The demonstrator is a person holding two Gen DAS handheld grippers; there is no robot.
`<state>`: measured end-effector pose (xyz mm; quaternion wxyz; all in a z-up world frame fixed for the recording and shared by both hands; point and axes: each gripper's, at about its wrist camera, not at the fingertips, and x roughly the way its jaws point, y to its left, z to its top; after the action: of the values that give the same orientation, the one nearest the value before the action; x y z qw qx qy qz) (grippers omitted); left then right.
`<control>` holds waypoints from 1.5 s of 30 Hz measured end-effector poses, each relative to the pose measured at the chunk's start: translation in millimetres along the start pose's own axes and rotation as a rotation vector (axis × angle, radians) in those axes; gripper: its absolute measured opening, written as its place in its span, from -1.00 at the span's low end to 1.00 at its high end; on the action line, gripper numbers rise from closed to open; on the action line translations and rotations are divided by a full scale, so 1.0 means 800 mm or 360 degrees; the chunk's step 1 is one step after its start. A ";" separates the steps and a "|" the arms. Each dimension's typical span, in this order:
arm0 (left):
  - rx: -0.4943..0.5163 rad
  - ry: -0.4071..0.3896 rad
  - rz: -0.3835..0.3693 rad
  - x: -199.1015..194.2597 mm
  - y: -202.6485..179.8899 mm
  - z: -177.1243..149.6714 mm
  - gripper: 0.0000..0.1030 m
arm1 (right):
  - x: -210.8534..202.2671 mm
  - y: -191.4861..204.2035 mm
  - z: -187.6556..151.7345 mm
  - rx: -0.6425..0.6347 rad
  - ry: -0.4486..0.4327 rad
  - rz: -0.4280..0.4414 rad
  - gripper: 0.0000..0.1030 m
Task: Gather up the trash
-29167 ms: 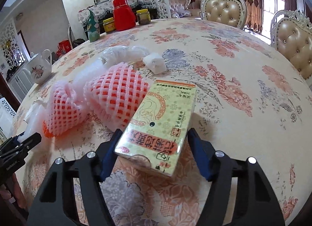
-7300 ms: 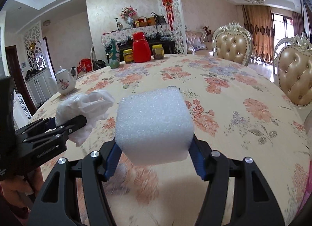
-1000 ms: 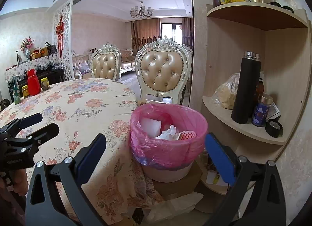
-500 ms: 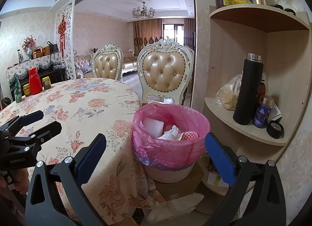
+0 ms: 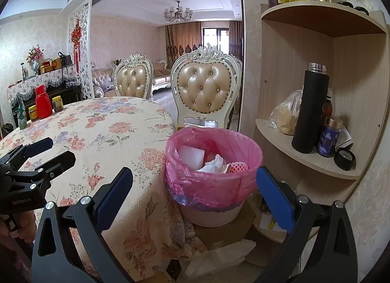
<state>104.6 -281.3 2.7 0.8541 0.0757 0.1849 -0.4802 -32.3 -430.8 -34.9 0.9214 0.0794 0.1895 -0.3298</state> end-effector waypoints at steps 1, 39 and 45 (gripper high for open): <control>0.0002 0.0000 0.0002 0.001 0.000 0.000 0.87 | 0.000 0.000 -0.001 0.0001 0.0000 0.0000 0.91; 0.0024 -0.0009 -0.0005 0.001 -0.004 -0.004 0.88 | -0.004 0.001 -0.003 0.0046 0.0013 0.0006 0.91; 0.0024 -0.0011 -0.0008 0.000 -0.004 -0.003 0.88 | -0.005 0.002 -0.004 0.0047 0.0012 0.0006 0.91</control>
<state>101.2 -282.1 0.3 0.8530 0.0801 0.1785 -0.4839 -35.1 -426.9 -36.0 0.9200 0.0947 0.1880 -0.3305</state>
